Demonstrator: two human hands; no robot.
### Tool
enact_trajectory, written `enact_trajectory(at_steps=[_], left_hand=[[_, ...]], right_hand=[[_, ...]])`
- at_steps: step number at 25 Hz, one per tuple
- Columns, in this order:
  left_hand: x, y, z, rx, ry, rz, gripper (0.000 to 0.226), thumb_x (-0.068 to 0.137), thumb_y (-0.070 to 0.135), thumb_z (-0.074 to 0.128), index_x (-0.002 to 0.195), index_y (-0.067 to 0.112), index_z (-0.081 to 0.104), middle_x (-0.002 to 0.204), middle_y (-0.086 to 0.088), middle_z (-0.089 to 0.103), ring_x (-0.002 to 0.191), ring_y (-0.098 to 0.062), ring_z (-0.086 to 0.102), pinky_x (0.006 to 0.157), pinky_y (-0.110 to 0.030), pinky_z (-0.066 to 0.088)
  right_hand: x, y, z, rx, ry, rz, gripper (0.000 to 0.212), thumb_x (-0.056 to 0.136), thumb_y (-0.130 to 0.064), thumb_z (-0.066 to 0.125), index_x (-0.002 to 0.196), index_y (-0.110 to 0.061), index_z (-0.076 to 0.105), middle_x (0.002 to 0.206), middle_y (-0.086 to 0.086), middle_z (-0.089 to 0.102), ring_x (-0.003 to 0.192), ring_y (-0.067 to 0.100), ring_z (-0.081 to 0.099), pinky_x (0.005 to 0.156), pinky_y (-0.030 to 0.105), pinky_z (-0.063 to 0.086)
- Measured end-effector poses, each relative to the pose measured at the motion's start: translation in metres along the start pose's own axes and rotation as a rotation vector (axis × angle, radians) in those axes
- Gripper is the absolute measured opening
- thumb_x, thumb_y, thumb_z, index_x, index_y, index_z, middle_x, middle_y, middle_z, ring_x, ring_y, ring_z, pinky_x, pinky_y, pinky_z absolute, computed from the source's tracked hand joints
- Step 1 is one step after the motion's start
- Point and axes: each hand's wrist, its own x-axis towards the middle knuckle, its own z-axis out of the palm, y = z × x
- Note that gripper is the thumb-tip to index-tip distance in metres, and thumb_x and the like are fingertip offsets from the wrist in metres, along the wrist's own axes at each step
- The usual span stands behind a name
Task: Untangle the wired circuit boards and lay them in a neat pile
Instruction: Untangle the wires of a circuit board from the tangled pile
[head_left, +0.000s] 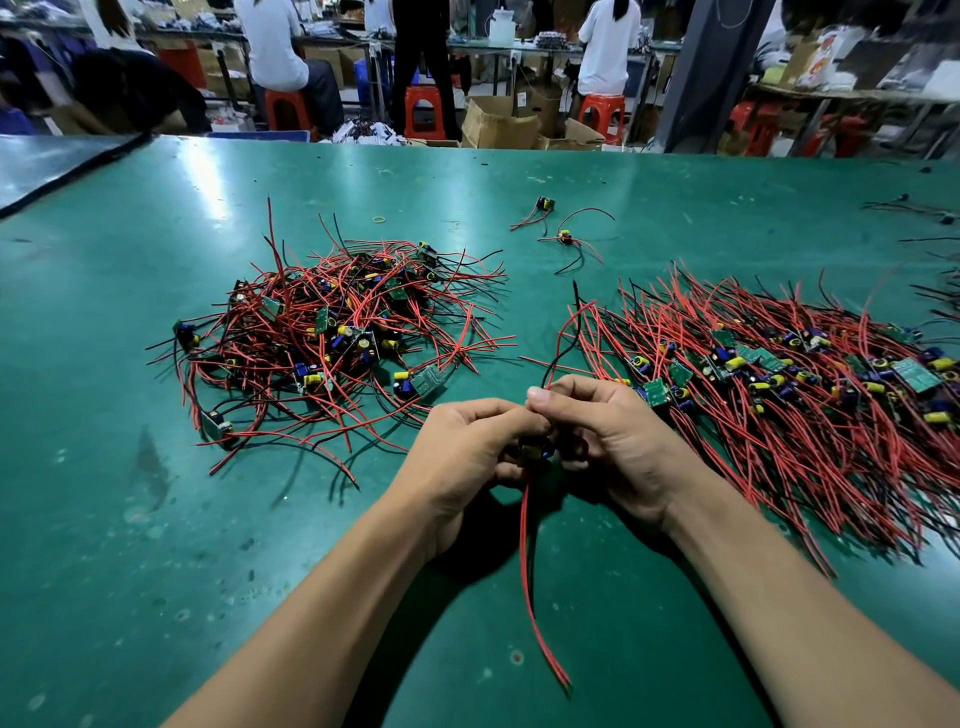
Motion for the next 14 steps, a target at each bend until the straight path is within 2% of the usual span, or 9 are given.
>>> enact_trajectory(at_steps=[3,6,11,14], left_hand=[[0.0003,0.0,0.0022,-0.004,0.042,-0.004,0.018,0.083,-0.004,0.062,0.066,0.003,0.065,0.059,-0.009,0.058,0.046,-0.013,0.053,0.041,-0.017,0.043],[0.0001,-0.0006,0.0043,0.037,0.048,0.005,0.013,0.08,-0.003,0.062,0.069,0.001,0.063,0.065,-0.015,0.055,0.048,-0.015,0.051,0.042,-0.018,0.041],[-0.0012,0.0004,0.0019,0.078,-0.006,0.013,0.015,0.082,-0.003,0.062,0.068,0.003,0.064,0.066,-0.013,0.057,0.051,-0.014,0.052,0.045,-0.018,0.041],[-0.0021,0.0011,0.0005,0.097,-0.04,0.014,0.02,0.082,-0.003,0.062,0.065,0.006,0.065,0.063,-0.011,0.059,0.052,-0.014,0.051,0.047,-0.018,0.039]], right_hand=[[0.0032,0.0029,0.0033,0.051,0.068,-0.018,0.026,0.066,-0.024,0.082,0.064,-0.02,0.056,0.06,0.001,0.047,0.042,0.006,0.03,0.036,0.016,0.025],[0.007,0.0026,0.0028,0.161,0.175,-0.05,0.022,0.065,-0.017,0.079,0.067,-0.015,0.057,0.066,0.003,0.051,0.039,0.005,0.027,0.035,0.016,0.023],[0.0092,-0.0002,0.0017,0.242,0.267,-0.042,0.014,0.083,-0.012,0.07,0.075,-0.009,0.058,0.055,-0.005,0.031,0.037,0.003,0.025,0.034,0.015,0.02],[0.0097,-0.0026,0.0019,0.344,0.297,-0.025,0.015,0.085,-0.009,0.067,0.075,-0.008,0.057,0.054,-0.006,0.031,0.035,0.003,0.025,0.032,0.015,0.022]])
